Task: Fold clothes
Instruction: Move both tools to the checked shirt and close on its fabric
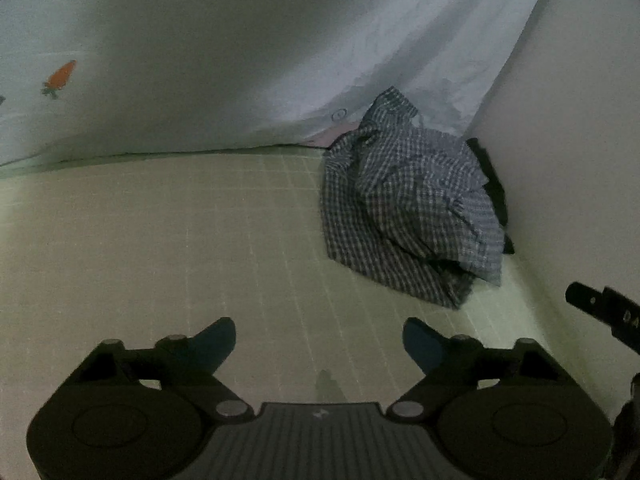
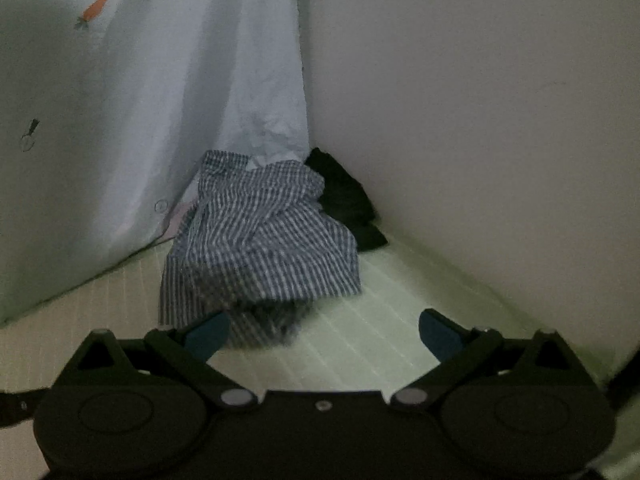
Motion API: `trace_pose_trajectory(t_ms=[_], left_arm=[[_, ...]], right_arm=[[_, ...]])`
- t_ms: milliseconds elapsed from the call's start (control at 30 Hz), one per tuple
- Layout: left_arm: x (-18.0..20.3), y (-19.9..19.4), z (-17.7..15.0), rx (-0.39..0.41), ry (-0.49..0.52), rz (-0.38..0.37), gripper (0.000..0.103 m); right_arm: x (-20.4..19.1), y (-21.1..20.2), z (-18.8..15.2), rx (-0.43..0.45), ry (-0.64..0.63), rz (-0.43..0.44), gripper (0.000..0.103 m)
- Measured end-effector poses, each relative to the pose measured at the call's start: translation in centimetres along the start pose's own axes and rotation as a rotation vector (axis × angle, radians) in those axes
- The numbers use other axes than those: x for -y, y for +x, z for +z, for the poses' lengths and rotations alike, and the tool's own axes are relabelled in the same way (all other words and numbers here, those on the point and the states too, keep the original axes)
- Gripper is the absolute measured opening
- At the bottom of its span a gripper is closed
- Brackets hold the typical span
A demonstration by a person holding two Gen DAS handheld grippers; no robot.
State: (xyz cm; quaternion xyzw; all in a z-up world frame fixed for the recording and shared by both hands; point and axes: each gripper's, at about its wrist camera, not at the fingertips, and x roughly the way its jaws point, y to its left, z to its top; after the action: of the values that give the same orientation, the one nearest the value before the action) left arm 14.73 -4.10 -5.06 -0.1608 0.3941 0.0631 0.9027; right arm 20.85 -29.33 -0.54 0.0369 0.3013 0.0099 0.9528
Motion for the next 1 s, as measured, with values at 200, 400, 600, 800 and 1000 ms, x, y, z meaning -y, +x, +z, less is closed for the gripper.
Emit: trace_pose_trajectory(t_ms=[200,400,600,800,1000], left_arm=[[0.9,6.5,3.3,-0.051,-0.004,-0.039,0.078],[2.2,15.5,6.7,-0.117,-0.002,-0.07,0.075],[2.3,21.6,7.9,-0.191,-0.03,-0.123,0.024],[2.8,22.4,6.8,-0.183,0.02,-0.133,0.0],[0.5,18.8,5.3,-0.171,-0.012,-0.087,0.0]], right_arm=[[-1.0,7.1,2.1,-0.046,0.001,0.047,0.096],[-3.2,15.1,3.9,-0.112,0.023,0.073,0.096],[-4.9,21.7,4.3,-0.2,0.026,0.07,0.083],[-4.9,22.8,3.6,-0.228,0.011,0.146,0.025],[-5.1,17.2,3.8,-0.144,-0.054,0.194,0.005]])
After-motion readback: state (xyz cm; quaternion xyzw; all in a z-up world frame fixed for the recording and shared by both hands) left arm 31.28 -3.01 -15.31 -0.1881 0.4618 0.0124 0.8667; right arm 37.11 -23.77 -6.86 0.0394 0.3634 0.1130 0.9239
